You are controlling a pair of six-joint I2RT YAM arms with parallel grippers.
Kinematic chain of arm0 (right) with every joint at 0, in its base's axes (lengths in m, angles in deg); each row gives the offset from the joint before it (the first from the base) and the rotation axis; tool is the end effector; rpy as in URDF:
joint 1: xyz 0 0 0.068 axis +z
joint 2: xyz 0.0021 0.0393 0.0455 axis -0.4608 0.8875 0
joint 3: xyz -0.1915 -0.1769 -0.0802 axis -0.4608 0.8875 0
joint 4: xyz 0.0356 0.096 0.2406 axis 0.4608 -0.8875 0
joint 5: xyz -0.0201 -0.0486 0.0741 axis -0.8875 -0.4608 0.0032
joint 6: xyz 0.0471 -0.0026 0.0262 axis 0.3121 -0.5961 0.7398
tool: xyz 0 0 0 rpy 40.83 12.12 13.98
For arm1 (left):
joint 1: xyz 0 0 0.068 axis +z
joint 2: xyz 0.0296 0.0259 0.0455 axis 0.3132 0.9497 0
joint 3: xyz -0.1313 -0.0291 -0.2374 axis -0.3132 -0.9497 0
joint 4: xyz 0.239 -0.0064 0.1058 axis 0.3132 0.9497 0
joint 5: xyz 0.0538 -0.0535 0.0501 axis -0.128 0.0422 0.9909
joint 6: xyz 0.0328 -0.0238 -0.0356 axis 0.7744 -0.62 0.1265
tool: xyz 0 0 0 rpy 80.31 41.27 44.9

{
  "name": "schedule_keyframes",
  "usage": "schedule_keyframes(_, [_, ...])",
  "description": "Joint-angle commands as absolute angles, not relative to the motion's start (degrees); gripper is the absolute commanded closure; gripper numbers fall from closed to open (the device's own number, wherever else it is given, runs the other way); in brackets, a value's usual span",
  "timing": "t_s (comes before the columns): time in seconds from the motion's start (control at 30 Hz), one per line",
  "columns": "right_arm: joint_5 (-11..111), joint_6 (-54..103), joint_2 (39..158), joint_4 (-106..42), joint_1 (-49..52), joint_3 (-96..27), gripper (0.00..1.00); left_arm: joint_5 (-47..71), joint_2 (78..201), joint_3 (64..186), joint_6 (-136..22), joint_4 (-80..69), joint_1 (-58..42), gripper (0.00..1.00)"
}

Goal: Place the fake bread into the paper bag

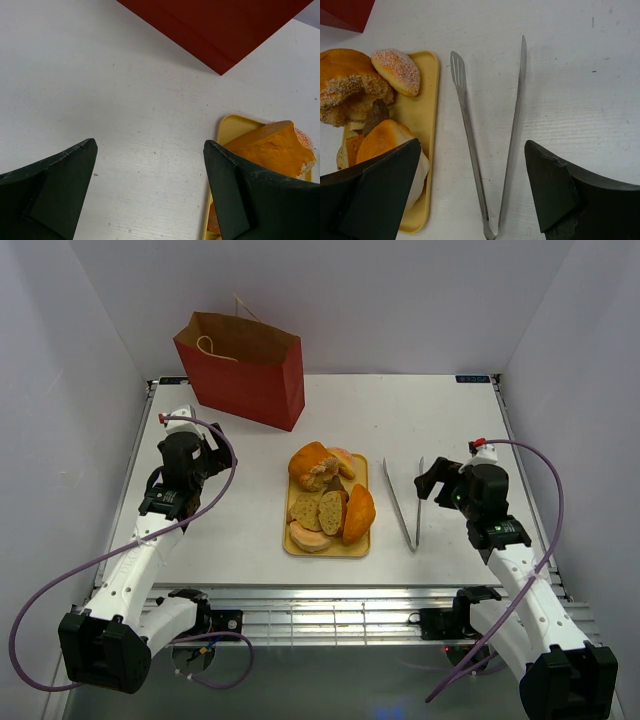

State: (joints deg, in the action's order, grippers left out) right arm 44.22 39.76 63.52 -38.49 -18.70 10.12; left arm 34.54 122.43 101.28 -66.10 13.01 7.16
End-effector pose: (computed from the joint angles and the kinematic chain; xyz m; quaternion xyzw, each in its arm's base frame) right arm 0.1873 0.0300 0.2562 0.0854 0.8261 0.1604 0.5334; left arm 0.2279 -0.0358 0.3062 -0.1343 0.8352 -0.0405 0.5318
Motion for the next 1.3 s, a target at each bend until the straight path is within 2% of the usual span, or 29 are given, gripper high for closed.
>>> schedule_keyframes(0.0, [44.7, 41.2, 64.8, -36.6, -18.6, 10.6, 0.10, 33.7, 122.0, 103.2, -66.1, 13.0, 6.9, 0.02])
schedule_keyframes(0.33, [52.4, 32.6, 66.4, -36.8, -18.0, 9.2, 0.10, 33.2, 122.2, 103.3, -65.8, 13.1, 6.9, 0.02])
schedule_keyframes(0.7, [27.5, 29.9, 74.5, -42.7, -2.7, 6.6, 0.10, 30.5, 122.1, 103.7, -65.6, 13.3, 6.9, 0.02])
schedule_keyframes(0.9, [25.3, 30.8, 76.0, -39.3, -2.3, 8.7, 0.10, 30.4, 122.1, 103.7, -65.4, 13.5, 6.9, 0.02])
schedule_keyframes(1.27, [28.7, 31.7, 84.0, -33.8, -2.3, 9.9, 0.10, 30.3, 121.4, 103.7, -65.1, 13.4, 7.0, 0.02])
